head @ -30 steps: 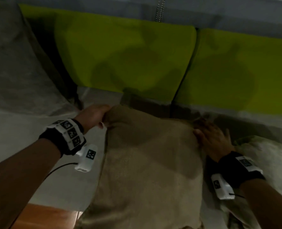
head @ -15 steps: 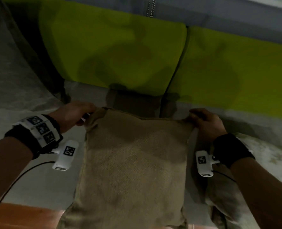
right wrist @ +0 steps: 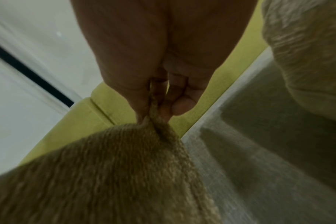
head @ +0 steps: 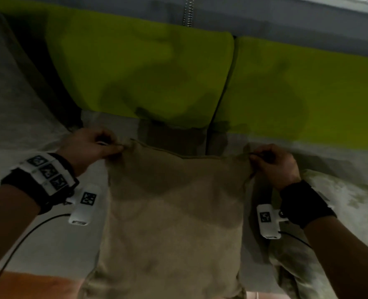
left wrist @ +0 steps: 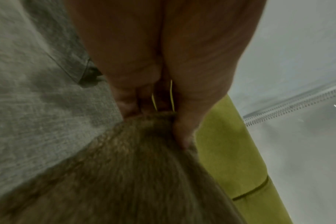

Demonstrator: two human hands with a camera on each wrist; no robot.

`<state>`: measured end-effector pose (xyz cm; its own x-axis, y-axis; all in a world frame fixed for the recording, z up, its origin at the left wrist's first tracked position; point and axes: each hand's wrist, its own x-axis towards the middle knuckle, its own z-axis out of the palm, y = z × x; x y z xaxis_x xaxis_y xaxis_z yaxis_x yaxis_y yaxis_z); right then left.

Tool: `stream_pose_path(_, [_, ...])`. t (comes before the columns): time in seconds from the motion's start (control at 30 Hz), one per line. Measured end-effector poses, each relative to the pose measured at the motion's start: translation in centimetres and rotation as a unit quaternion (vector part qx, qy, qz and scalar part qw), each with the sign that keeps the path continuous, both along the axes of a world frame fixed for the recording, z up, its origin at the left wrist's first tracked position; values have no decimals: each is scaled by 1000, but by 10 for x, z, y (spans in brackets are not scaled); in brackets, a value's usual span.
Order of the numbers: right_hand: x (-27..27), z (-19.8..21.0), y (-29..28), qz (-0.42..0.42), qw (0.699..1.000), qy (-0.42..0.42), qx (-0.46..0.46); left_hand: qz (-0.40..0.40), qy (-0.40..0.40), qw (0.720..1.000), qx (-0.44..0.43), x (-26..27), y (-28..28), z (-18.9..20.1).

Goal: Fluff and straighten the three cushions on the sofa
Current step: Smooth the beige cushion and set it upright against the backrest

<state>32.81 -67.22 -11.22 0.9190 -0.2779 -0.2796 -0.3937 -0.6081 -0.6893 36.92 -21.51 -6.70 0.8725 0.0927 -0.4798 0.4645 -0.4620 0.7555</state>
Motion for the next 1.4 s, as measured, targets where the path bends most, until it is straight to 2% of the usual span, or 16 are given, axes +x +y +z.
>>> stream_pose_path(0.07, [-2, 1, 2, -2, 999, -3, 40, 29, 47, 994, -99, -1, 1, 3])
stream_pose_path(0.13, [-4, 6, 1, 1, 998, 0, 57, 96, 75, 982, -147, 1, 8, -1])
stream_pose_path(0.23, [-9, 16, -7, -3, 998, 14, 55, 186, 48, 973, -127, 1, 22, -13])
stream_pose_path(0.33, [-8, 4, -17, 0, 999, 32, 9, 206, 32, 974, -87, 0, 30, -32])
stream_pose_path(0.37, [-5, 10, -9, 22, 999, 38, -30, 196, 19, 979, -41, 1, 32, -35])
stream_pose_path(0.43, [1, 16, 13, 85, 984, 38, -152, 136, -33, 985, 101, 2, 28, -29])
stream_pose_path(0.5, [-5, 18, 30, 193, 950, -58, -238, 20, -108, 969, 222, -3, 13, -16])
stream_pose_path(0.57, [-21, 19, 49, 328, 900, -140, -250, -105, -181, 948, 239, -23, -15, 2])
stream_pose_path(0.63, [-47, 20, 76, 418, 867, -137, -235, -230, -175, 930, 227, -51, -47, 9])
stream_pose_path(0.73, [-72, 5, 98, 512, 827, -123, -197, -420, -158, 848, 281, -84, -78, -14])
stream_pose_path(0.77, [-72, -5, 96, 521, 821, -110, -204, -442, -128, 832, 310, -88, -84, -22])
stream_pose_path(0.87, [-60, -34, 90, 490, 842, -37, -223, -426, -67, 828, 358, -82, -89, -52])
stream_pose_path(0.93, [-57, -49, 89, 480, 847, 2, -228, -416, -44, 838, 351, -75, -90, -67])
stream_pose_path(1.13, [-41, -81, 87, 462, 862, 48, -202, -439, 19, 847, 300, -49, -94, -90])
stream_pose_path(1.3, [-25, -95, 58, 431, 880, 122, -155, -490, 20, 827, 273, -33, -79, -87])
stream_pose_path(1.4, [-25, -84, 44, 428, 879, 150, -145, -522, 19, 809, 270, -38, -69, -74])
